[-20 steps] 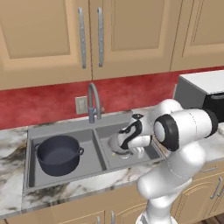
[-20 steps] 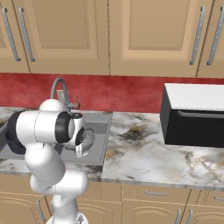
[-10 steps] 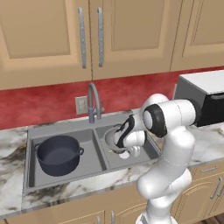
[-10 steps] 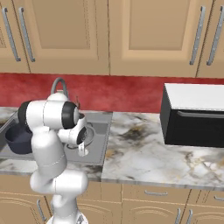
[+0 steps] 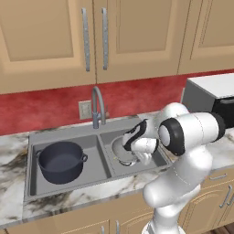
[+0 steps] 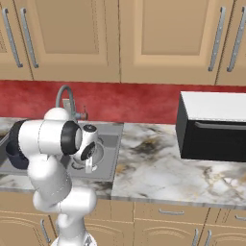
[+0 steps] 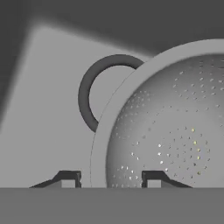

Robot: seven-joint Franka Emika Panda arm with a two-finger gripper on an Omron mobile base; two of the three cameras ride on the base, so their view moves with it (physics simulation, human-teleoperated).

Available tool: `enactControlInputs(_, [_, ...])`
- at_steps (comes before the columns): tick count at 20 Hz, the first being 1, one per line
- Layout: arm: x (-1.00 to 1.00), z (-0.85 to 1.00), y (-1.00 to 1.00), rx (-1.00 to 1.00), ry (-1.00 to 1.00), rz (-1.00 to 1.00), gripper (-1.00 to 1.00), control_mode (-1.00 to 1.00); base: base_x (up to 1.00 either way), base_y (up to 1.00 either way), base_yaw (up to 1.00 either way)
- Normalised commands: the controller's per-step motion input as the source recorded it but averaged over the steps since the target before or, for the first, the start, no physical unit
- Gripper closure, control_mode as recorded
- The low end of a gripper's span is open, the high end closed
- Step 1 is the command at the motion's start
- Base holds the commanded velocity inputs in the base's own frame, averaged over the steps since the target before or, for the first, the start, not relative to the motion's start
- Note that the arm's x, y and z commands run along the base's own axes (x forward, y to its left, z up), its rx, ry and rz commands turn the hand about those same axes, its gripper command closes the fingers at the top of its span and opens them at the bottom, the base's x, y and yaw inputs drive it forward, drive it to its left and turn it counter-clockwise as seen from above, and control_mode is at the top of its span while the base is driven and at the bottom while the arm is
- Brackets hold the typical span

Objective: Pick the pot and colander and place them in the sink. Then turn on the water.

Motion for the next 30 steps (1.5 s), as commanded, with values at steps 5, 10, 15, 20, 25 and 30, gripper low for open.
enactControlInputs(5, [-0.34, 0.77, -0.23, 0.07, -0.02, 0.0, -1.0, -1.0, 0.0, 0.0, 0.0])
enactControlInputs(10, [-0.21, 1.0, -0.13, 0.04, 0.0, -0.02, -1.0, -1.0, 0.0, 0.0, 0.0])
enactControlInputs(15, [-0.38, 0.88, 0.05, 0.06, 0.01, 0.0, -1.0, -1.0, 0.0, 0.0, 0.0])
enactControlInputs(20, [-0.05, 0.15, 0.28, 0.15, 0.09, 0.04, -1.0, -1.0, 0.0, 0.0, 0.0])
enactControlInputs(25, [0.01, 0.75, 0.38, 0.29, 0.0, -0.21, -1.0, -1.0, 0.0, 0.0, 0.0])
enactControlInputs(30, [0.17, 0.75, 0.22, 0.38, 0.0, -0.24, -1.0, -1.0, 0.0, 0.0, 0.0])
